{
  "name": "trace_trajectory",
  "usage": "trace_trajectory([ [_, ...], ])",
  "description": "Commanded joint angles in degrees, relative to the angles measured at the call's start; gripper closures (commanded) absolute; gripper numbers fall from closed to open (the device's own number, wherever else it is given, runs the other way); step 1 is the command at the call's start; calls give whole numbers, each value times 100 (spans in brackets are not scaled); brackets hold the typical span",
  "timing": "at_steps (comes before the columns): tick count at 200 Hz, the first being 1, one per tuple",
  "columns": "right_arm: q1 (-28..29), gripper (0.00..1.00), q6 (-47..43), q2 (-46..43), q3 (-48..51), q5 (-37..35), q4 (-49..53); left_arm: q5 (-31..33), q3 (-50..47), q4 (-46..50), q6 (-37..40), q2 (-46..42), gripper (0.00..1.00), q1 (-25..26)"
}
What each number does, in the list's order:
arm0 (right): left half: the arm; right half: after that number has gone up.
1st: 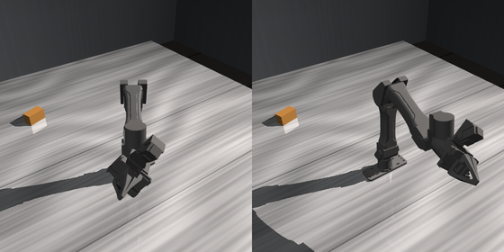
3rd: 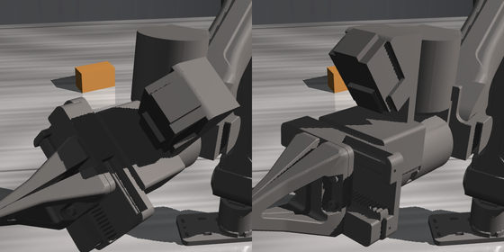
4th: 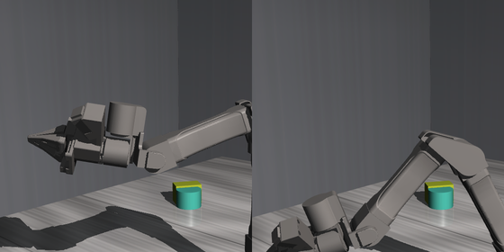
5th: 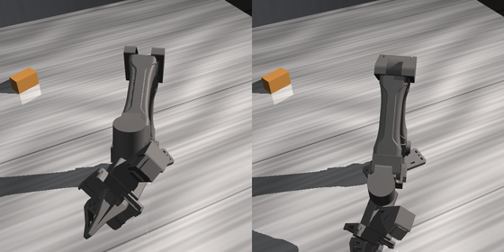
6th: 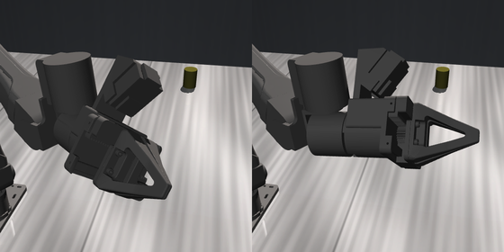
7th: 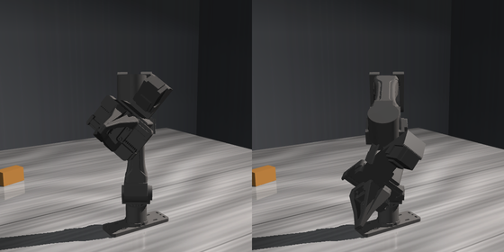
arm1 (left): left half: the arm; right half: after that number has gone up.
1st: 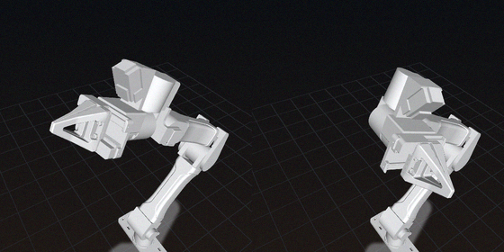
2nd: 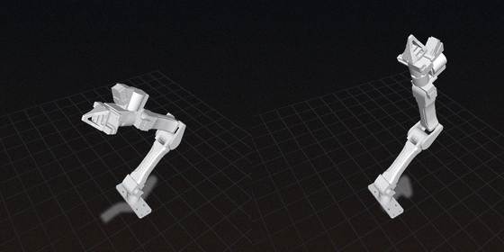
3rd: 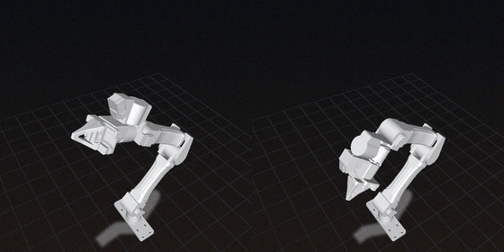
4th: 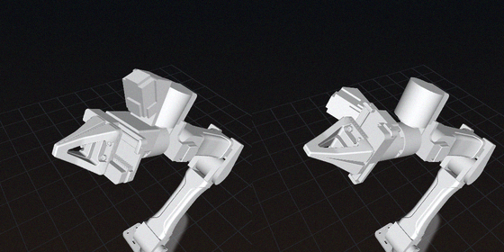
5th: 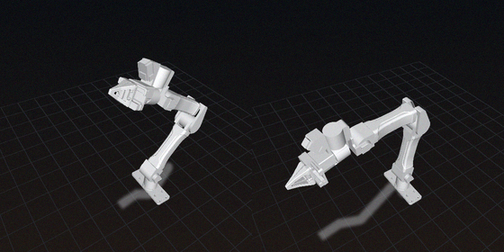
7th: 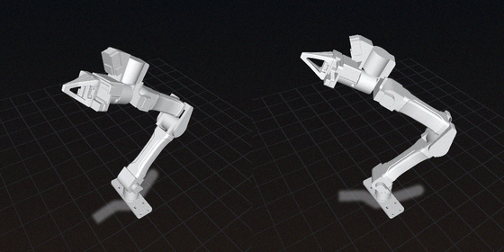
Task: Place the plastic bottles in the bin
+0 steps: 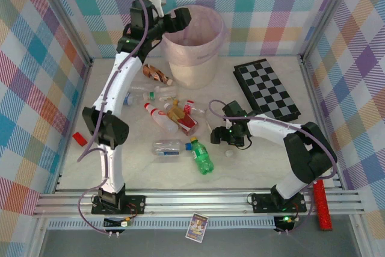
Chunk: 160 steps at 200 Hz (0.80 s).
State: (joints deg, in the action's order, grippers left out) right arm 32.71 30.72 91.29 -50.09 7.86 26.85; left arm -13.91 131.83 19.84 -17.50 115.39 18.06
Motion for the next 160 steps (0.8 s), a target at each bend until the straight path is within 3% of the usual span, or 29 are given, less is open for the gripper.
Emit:
trace_trajectory([
  [1, 43, 25, -80, -10, -202, -141, 232, 176, -834, 282, 328, -872, 2, -73],
  [35, 43, 34, -215, -145, -340, -245, 470, 478, -3308, -212, 295, -2444, 2, -194],
  [58, 42, 38, -312, -271, -492, -345, 793, 591, -4477, -153, 187, -3207, 2, -240],
  [107, -5, 42, -636, -812, -988, -468, 1634, 852, -6210, 212, 62, -4151, 0, -256],
  [160, -268, 45, -1120, -1233, -2090, -497, 2496, 822, -7403, 163, -249, -4393, 1, -260],
])
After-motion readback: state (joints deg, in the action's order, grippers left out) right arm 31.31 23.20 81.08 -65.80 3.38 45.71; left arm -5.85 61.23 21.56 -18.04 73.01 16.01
